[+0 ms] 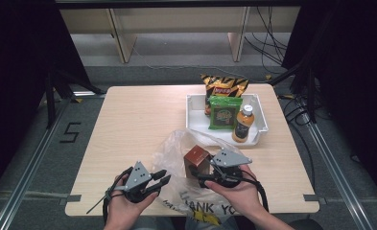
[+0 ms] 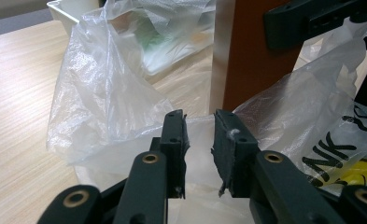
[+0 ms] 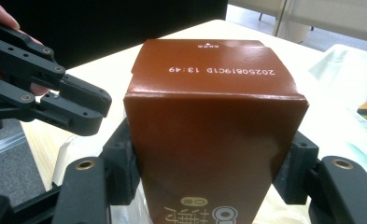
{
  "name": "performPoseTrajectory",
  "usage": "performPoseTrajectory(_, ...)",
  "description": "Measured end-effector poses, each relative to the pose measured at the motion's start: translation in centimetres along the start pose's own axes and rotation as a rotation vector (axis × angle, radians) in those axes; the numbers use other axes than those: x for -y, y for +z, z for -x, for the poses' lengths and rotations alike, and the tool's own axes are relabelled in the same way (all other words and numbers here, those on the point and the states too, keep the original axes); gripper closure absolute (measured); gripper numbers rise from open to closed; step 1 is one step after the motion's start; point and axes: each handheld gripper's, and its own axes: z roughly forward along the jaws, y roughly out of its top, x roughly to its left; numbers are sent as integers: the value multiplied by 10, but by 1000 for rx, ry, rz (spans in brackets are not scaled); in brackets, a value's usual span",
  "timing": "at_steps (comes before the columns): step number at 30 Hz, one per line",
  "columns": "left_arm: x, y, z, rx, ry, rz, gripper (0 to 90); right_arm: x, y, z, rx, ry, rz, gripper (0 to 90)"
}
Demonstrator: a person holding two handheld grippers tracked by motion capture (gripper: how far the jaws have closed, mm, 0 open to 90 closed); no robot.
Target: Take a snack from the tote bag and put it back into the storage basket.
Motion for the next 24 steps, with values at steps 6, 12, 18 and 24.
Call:
performPoseTrajectory(6,0,1,-1,1,3,5,717,-2,-3,5,-20,23,8,383)
performPoseTrajectory(12,1,1,-1,-10,-2,-1,692,-12,-11,10,-39,40,18,385)
performPoseTrajectory(18,2,3,-2,-12,-11,-3,645,-21,-17,16,-20,57,50,385)
performPoseTrajectory(24,2,2,-3,-15,-12,2,630,-31,-23,20,-18,94,58,385)
